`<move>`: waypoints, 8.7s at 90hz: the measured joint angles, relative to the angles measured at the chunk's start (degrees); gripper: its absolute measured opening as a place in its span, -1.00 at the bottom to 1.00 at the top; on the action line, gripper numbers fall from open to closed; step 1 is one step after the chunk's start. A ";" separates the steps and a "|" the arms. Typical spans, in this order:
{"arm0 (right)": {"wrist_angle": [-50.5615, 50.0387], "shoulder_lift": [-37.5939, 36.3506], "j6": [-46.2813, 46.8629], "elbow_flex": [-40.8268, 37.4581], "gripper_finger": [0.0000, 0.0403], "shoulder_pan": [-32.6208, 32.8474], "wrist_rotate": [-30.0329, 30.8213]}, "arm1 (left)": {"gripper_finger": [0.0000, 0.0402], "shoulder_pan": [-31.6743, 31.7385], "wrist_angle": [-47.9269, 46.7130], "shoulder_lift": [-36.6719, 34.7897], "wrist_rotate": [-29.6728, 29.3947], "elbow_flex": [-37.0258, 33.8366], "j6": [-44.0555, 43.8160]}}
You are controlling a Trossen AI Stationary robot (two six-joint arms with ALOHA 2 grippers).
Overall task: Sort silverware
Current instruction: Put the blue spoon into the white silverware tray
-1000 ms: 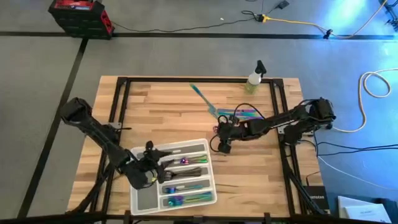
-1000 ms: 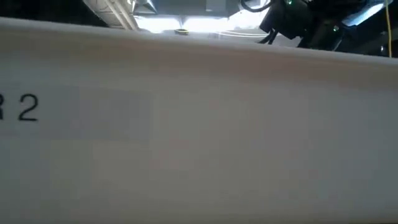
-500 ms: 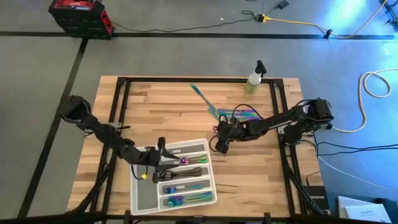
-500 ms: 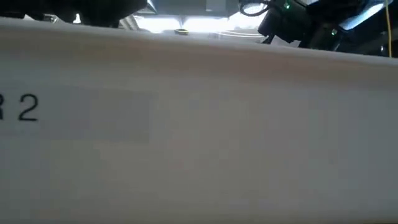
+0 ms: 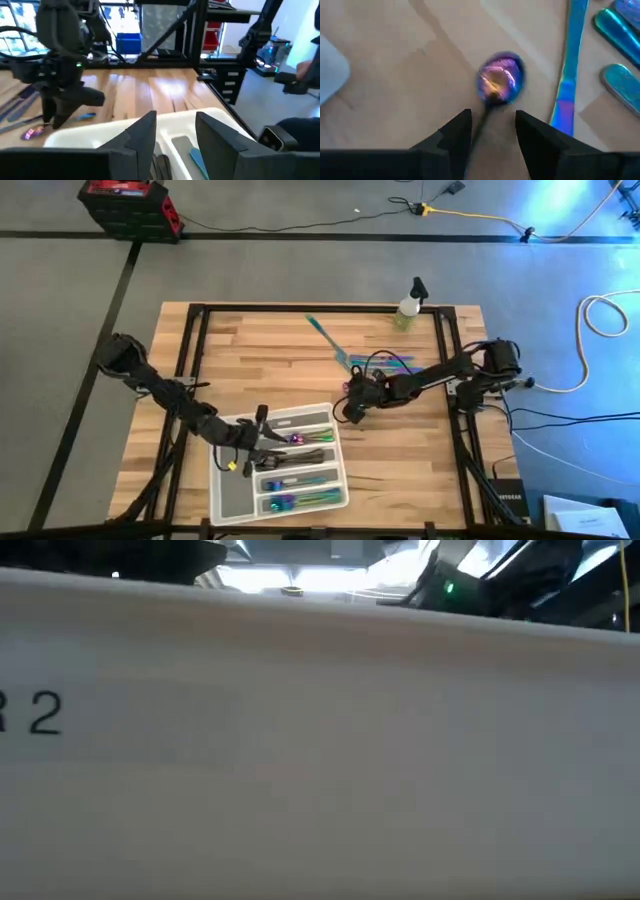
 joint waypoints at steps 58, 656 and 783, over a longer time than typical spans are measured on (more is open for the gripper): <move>1.31 -0.61 -2.07 -0.16 -0.96 0.07 -0.38 | -0.39 9.23 -2.01 0.00 0.15 0.00 9.67; 5.76 -16.24 -38.96 -9.89 0.23 9.79 59.93 | -1.00 5.92 -64.94 4.55 -6.80 26.82 -102.99; 5.76 -16.24 -34.71 -9.93 0.23 12.87 61.84 | -0.80 12.07 -74.66 17.51 10.19 39.76 -101.10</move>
